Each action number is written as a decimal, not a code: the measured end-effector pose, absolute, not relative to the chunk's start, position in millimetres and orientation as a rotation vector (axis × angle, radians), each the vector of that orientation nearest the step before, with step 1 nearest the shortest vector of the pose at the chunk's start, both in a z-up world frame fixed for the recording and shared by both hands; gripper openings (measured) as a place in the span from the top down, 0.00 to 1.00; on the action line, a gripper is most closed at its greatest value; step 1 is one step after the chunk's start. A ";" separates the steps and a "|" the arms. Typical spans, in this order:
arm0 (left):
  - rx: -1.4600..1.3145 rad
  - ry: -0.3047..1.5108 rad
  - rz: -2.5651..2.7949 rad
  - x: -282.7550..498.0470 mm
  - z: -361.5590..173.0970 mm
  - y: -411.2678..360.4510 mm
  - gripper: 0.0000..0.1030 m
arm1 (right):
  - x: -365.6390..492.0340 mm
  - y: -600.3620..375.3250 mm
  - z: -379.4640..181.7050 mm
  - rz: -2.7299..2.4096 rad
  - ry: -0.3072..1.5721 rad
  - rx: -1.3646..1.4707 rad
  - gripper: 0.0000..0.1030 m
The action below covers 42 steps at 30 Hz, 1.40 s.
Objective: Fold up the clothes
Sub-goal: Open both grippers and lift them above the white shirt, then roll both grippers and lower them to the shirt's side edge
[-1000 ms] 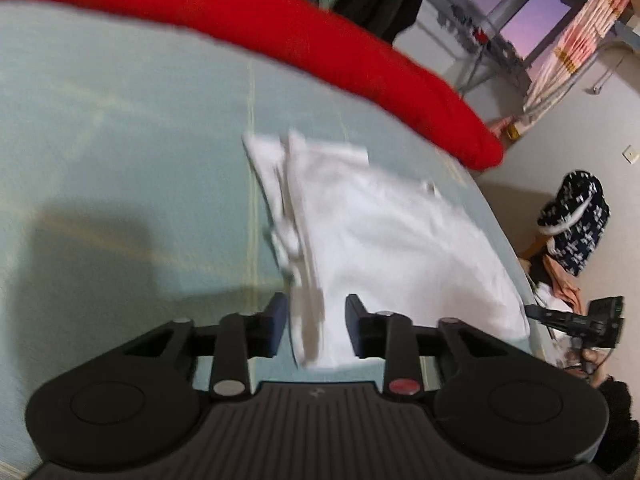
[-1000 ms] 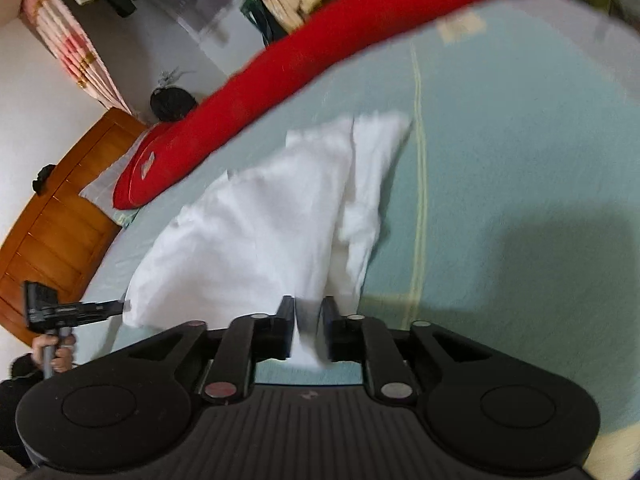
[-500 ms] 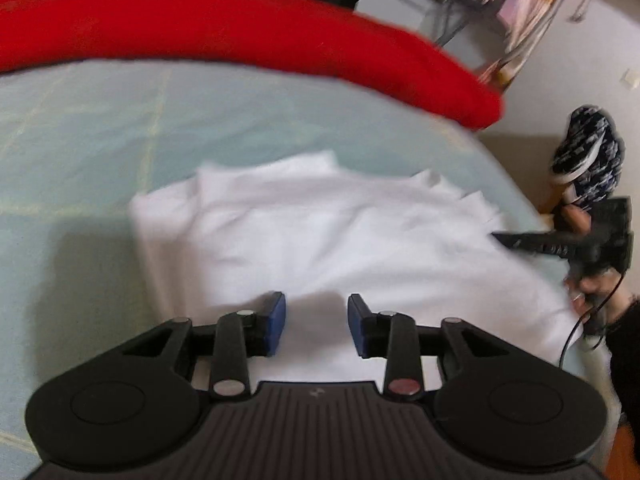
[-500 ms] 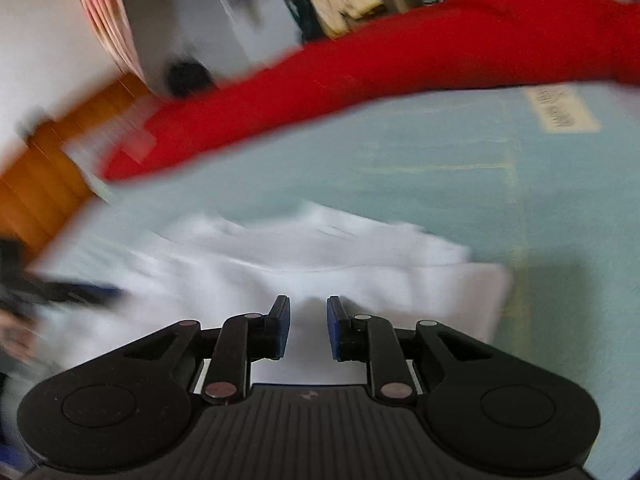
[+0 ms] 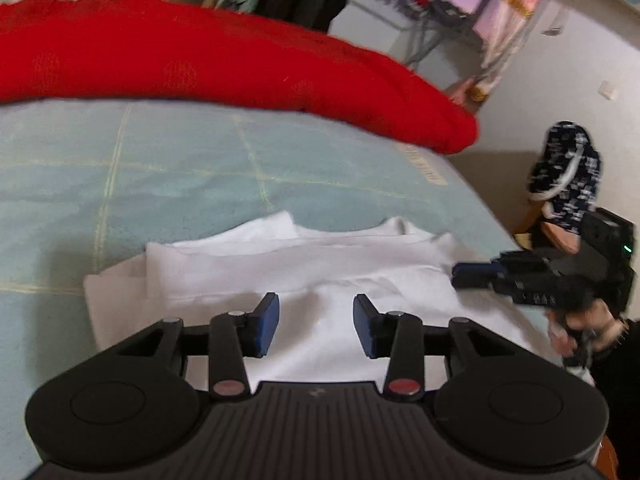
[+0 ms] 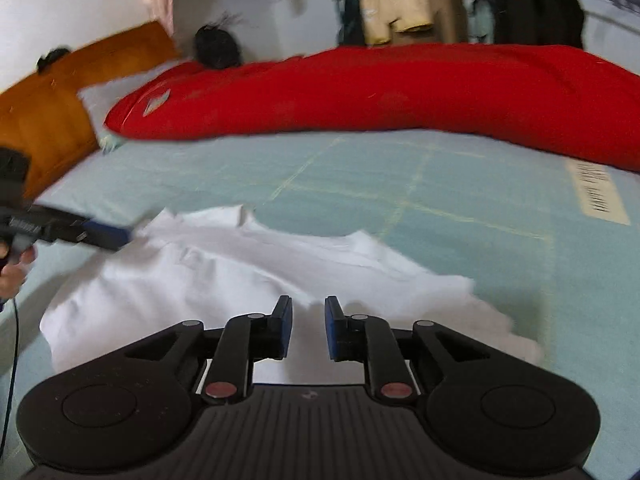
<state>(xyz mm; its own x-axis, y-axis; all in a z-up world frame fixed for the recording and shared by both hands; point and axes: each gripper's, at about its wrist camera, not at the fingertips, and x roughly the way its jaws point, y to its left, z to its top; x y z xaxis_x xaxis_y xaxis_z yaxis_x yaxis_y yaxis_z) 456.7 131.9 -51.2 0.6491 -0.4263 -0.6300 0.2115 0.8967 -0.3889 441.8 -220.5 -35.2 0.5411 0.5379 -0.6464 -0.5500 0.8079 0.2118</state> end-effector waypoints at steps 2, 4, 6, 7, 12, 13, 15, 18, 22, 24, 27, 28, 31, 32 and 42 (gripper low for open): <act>-0.276 0.795 -0.331 457.6 -53.0 129.7 0.64 | 449.4 -214.1 -45.9 0.627 0.792 -0.043 0.80; -0.258 0.805 -0.293 458.5 -54.9 127.5 0.68 | 450.7 -226.8 -56.5 0.614 0.808 -0.011 0.80; -0.240 0.814 -0.256 459.4 -56.7 125.3 0.70 | 445.7 -238.8 -52.3 0.585 0.801 0.035 0.80; -0.231 0.818 -0.237 459.8 -57.6 124.2 0.69 | 439.2 -241.0 -46.5 0.573 0.790 0.029 0.77; -0.198 0.788 -0.349 421.1 -36.9 99.0 0.60 | 398.4 -242.1 -15.1 0.604 0.732 0.023 0.75; -0.175 0.781 -0.377 414.4 -36.4 90.0 0.59 | 390.2 -236.2 -11.1 0.633 0.725 0.019 0.74; -0.129 0.765 -0.434 400.9 -35.4 72.1 0.58 | 378.1 -220.6 -9.5 0.681 0.720 -0.007 0.73; -0.033 0.805 -0.392 393.5 -53.6 60.4 0.57 | 370.7 -202.2 -24.4 0.688 0.758 -0.063 0.73; -0.164 0.818 -0.351 366.6 -66.1 104.7 0.55 | 362.9 -241.3 -44.8 0.647 0.800 0.039 0.73; -0.211 0.824 -0.331 353.2 -69.1 122.9 0.55 | 355.5 -269.9 -48.3 0.633 0.802 0.129 0.73; -0.245 0.833 -0.305 333.4 -67.9 142.4 0.55 | 335.2 -301.4 -46.2 0.595 0.803 0.163 0.73; -0.257 0.836 -0.296 326.8 -67.5 148.9 0.55 | 328.4 -311.9 -45.5 0.582 0.803 0.174 0.70; -0.232 0.836 -0.264 309.7 -59.6 154.1 0.55 | 307.9 -327.0 -41.5 0.537 0.801 0.145 0.69; -0.180 0.825 -0.254 303.4 -53.5 147.5 0.54 | 302.1 -326.4 -38.1 0.529 0.801 0.127 0.65; 0.818 0.549 -0.311 238.5 -42.8 11.7 0.28 | 235.2 -230.8 17.0 0.566 0.643 -0.396 0.31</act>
<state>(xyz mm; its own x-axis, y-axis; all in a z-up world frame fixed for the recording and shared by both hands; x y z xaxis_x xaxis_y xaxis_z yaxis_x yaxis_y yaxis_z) 238.5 11.7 -42.8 0.8178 -0.0533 -0.5730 0.4641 0.6498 0.6019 235.2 -230.8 17.0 0.6592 0.3676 -0.6560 -0.6041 0.7784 -0.1709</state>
